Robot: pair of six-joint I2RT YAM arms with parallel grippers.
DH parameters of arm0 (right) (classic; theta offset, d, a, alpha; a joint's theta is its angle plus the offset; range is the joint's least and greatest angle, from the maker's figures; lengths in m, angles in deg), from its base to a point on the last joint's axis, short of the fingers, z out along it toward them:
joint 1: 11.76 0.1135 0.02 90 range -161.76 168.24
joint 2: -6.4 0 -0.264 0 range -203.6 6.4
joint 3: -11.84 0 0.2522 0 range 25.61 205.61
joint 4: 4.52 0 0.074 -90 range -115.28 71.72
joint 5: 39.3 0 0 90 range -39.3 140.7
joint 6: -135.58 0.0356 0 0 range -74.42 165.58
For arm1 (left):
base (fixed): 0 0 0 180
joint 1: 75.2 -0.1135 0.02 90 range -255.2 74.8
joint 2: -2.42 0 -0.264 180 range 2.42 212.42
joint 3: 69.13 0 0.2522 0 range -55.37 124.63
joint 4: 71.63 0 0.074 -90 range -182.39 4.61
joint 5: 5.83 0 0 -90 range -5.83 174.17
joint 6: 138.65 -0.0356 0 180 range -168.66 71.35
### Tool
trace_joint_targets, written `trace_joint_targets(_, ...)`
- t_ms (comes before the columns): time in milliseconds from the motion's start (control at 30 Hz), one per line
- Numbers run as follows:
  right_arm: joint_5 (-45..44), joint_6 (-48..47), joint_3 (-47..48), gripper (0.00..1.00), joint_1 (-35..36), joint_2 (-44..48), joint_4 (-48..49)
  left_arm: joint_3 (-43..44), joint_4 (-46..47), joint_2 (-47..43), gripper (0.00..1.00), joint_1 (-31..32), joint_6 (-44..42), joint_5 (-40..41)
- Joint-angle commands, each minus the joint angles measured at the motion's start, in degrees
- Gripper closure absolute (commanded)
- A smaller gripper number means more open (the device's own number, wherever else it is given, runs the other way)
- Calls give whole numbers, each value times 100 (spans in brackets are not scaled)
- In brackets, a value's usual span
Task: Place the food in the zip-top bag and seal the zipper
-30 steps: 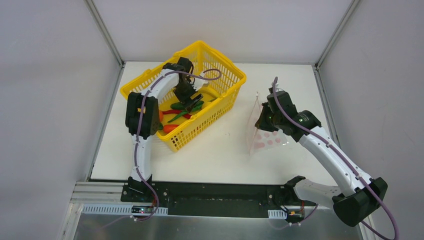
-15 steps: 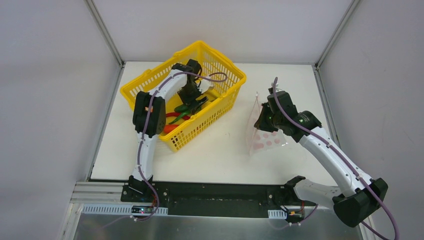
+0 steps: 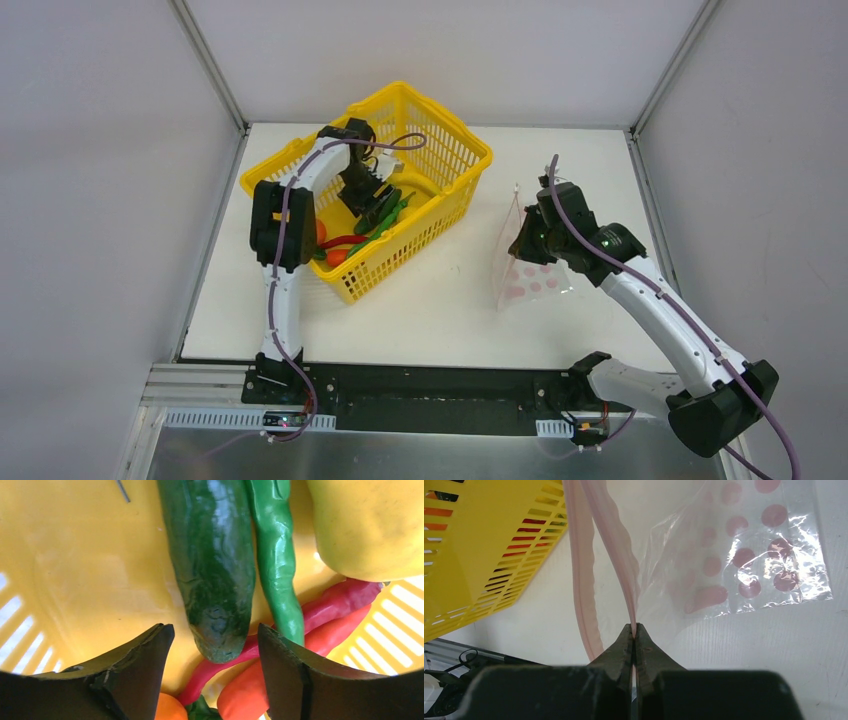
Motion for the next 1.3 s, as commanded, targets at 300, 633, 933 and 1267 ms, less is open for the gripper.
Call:
trace_joint_targets(300, 40, 138, 121, 100, -13, 144, 137, 2, 37, -35, 62, 95, 397, 192)
trace_joint_targets(633, 41, 135, 98, 100, -14, 234, 165, -473, 161, -985, 98, 95, 565, 214)
trace_joint_targets(933, 41, 177, 1, 100, -11, 378, 239, -998, 347, -2884, 100, 112, 943, 694)
trace_joint_targets(1267, 128, 273, -143, 100, -7, 400, 504, -2118, 1001, -5039, 100, 547, 1770, 43)
